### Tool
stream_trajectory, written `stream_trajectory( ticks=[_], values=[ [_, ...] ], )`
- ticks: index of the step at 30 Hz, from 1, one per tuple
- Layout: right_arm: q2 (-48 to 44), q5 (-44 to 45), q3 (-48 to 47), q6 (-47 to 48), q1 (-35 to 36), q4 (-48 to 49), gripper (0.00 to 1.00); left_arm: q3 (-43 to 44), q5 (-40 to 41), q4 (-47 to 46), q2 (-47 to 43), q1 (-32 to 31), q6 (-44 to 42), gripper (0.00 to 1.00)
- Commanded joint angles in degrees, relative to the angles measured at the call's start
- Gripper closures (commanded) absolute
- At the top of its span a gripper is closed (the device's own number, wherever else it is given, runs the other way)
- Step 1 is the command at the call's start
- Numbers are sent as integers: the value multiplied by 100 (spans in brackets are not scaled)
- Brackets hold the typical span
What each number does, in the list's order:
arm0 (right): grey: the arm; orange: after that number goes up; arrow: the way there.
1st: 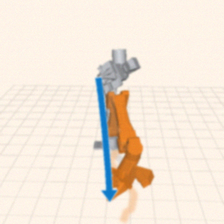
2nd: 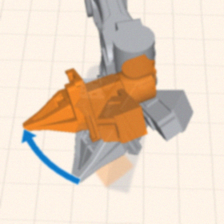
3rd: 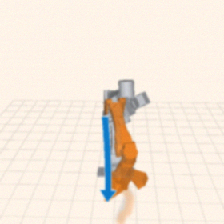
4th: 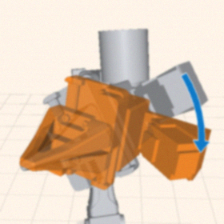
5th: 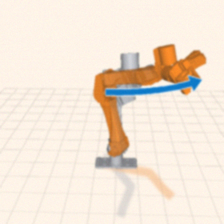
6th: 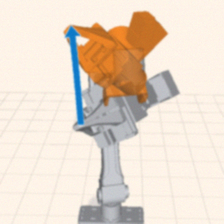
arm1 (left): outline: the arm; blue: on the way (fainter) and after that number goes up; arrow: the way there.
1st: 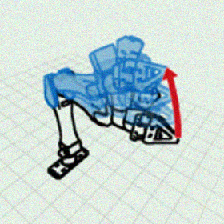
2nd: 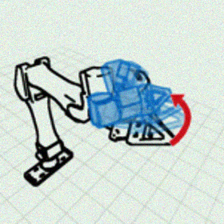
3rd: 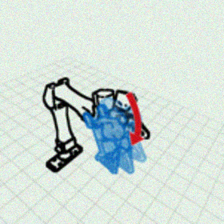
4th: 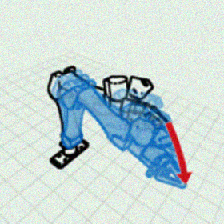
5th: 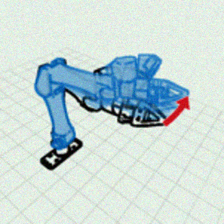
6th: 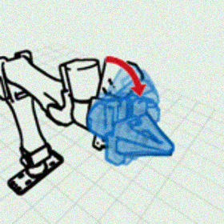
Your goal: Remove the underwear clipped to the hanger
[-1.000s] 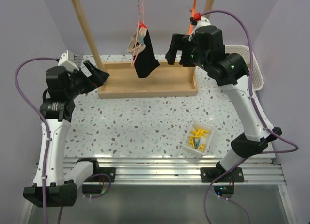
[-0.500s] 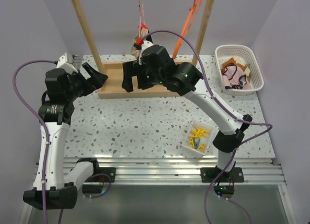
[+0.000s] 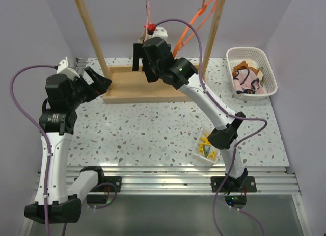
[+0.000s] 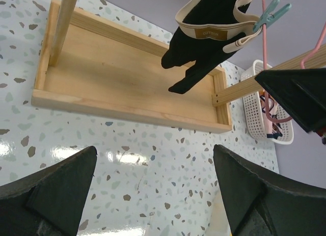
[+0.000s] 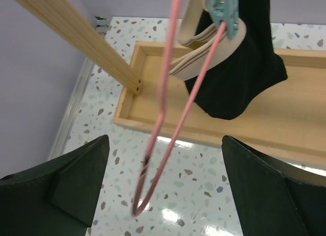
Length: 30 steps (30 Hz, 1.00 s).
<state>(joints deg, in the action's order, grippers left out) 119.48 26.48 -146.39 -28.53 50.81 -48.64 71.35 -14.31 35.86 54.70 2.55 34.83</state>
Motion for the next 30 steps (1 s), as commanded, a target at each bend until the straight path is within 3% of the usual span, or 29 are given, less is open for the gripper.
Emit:
stream_trajectory(
  ticks=[1, 9, 17, 20, 26, 30],
  values=[
    [154, 16, -180, -231, -439, 294, 7, -95, 121, 97, -117, -17, -108, 0],
    [-276, -64, 207, 190, -633, 558, 20, -148, 86, 36, -82, -17, -82, 0],
    [-171, -845, -257, 620, -879, -13, 33, -174, 24, -61, -3, -17, -55, 0],
    [-302, -1004, -224, 726, -906, -259, 32, -201, 24, -87, 6, -17, -55, 0],
    [-575, -978, 5, 762, -906, -356, 10, -297, -107, -254, 76, -17, 32, 0],
    [-540, -934, -109, 735, -897, -426, 9, -297, -160, -334, 129, -17, 59, 0]
  ],
)
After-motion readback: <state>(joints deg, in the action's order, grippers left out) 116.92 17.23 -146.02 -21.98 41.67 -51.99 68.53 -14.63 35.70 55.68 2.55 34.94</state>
